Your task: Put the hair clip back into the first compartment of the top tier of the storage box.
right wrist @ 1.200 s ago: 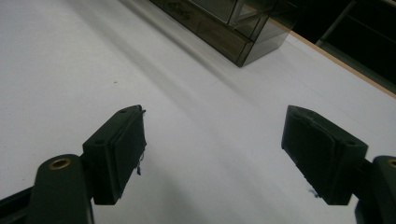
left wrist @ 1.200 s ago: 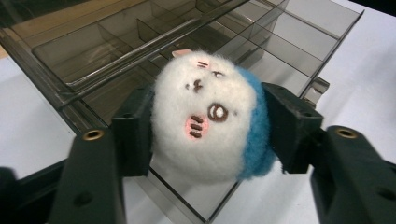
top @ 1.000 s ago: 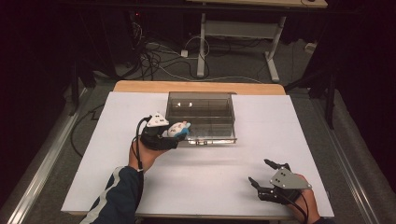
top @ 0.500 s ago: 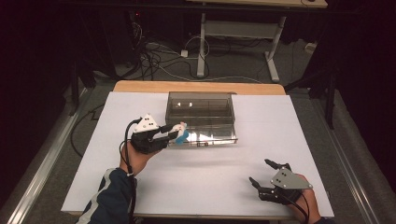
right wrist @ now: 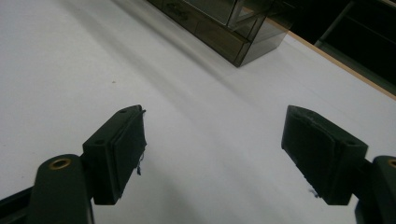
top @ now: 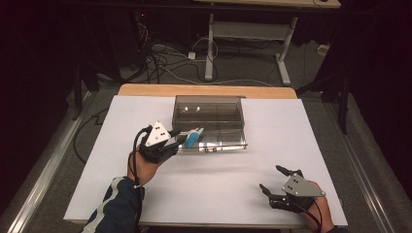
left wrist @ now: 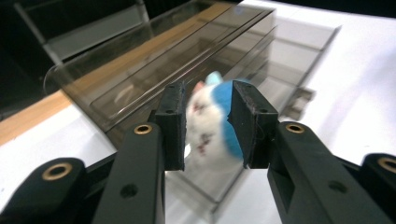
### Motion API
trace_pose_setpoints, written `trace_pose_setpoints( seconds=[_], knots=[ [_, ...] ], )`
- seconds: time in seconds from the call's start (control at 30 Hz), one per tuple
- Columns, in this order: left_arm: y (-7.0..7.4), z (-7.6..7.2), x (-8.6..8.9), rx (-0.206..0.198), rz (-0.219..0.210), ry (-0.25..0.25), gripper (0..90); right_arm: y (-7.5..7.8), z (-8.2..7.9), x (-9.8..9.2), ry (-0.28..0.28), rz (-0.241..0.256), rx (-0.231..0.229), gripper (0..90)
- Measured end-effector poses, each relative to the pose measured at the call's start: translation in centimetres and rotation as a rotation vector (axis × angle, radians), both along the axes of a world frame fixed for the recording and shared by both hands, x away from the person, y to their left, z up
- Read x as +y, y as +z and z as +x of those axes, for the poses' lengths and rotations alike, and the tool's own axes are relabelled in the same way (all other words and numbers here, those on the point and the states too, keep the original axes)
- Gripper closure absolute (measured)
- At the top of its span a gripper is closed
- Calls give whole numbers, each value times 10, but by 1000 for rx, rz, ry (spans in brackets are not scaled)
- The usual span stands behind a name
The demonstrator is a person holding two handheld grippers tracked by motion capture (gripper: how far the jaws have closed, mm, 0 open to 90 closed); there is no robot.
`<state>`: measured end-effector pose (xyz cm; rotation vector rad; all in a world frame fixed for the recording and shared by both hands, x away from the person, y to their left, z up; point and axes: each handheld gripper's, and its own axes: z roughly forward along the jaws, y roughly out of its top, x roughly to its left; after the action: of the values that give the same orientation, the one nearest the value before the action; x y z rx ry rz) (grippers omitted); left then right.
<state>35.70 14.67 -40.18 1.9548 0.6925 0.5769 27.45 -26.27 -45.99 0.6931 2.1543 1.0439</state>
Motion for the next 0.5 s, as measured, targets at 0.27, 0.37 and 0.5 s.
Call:
trace_pose_setpoints(
  seconds=[0.27,0.37,0.5],
  knots=[
    [-21,6,-15,67,7,-21,686,0,0,1,4,-2,-2,227],
    [-23,8,-17,58,-1,-11,697,0,-1,1,4,-3,-3,226],
    [-24,8,-17,44,18,-2,700,0,0,1,4,-1,0,226]
  ],
)
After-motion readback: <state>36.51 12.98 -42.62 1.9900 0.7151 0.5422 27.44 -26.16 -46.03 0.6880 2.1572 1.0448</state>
